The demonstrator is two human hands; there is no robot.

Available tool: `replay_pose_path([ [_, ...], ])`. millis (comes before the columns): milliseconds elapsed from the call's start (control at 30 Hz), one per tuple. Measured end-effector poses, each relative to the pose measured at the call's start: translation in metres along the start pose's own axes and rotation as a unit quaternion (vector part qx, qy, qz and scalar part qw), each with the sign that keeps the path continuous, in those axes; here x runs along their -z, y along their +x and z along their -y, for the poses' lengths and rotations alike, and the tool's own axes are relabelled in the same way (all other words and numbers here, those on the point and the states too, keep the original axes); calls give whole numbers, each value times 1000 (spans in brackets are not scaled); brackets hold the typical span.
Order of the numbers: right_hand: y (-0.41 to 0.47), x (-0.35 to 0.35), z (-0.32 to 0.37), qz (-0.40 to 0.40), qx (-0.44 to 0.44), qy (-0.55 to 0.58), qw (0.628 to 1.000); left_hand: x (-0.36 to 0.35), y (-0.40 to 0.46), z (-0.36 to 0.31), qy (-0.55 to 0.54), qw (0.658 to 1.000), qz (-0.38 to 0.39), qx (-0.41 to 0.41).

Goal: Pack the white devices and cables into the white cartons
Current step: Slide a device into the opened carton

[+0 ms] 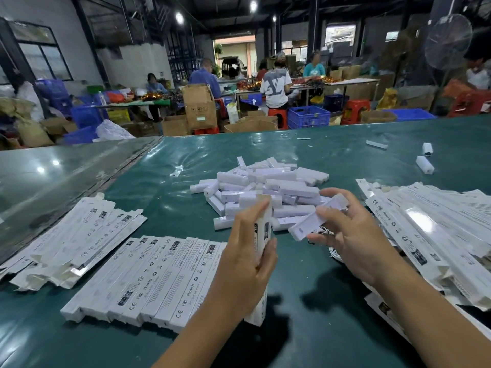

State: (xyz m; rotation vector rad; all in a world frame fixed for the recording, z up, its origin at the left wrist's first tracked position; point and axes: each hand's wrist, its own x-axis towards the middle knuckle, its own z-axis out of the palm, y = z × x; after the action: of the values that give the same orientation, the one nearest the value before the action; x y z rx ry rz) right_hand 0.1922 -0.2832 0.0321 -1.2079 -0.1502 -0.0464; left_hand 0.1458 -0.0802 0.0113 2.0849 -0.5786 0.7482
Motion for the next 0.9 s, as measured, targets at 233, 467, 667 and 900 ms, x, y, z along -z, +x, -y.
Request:
replay_pose_path([
  [233,-5,7,25,-69,51,120,989,0,-2,1,48,999,-14,9],
  [467,-20,7,40,63,138,-51,987,1,-2,5,58,997,34,23],
  [667,-31,9,45,111,246,-349,897,2,-1,4,46,995,80,47],
  [900,-28,11,49,141,332,-469,806,5,1,6,34,994,88,53],
])
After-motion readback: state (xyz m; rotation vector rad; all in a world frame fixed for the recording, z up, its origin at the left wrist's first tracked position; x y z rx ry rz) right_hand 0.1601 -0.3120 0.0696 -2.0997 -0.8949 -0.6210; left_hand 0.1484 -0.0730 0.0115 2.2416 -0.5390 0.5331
